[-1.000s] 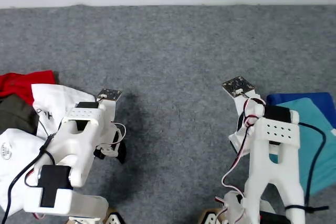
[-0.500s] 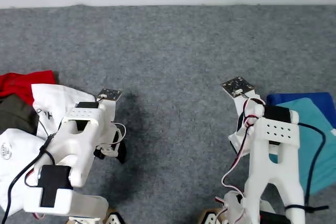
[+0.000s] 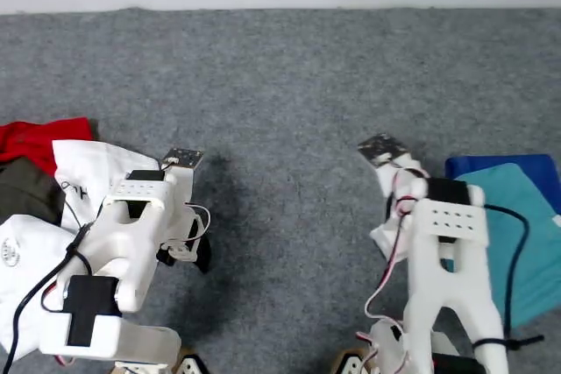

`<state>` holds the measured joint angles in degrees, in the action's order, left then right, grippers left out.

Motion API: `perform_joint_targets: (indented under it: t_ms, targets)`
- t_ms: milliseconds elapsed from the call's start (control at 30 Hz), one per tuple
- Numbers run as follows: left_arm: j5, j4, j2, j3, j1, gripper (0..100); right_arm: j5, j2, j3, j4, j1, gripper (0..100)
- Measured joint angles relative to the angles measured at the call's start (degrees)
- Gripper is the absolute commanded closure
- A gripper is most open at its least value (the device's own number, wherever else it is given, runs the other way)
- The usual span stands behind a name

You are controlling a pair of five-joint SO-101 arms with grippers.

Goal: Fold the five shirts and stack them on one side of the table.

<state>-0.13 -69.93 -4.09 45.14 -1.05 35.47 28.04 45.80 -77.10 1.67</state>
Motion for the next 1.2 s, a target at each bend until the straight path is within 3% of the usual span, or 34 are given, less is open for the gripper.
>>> perform_joint_targets:
  t_ms: [300,467,1200]
  targets:
    - [0.0,0.0,0.0,0.0,0.0,77,0.0,0.0,0.1,0.0,-16.2,71.8]
    - [0.0,0.0,0.0,0.0,0.0,77,0.0,0.0,0.5,0.0,-21.4,71.8]
    - [0.1,-1.5,0.2,-0.7,0.5,77,0.0,0.0,0.6,0.0,-22.4,71.8]
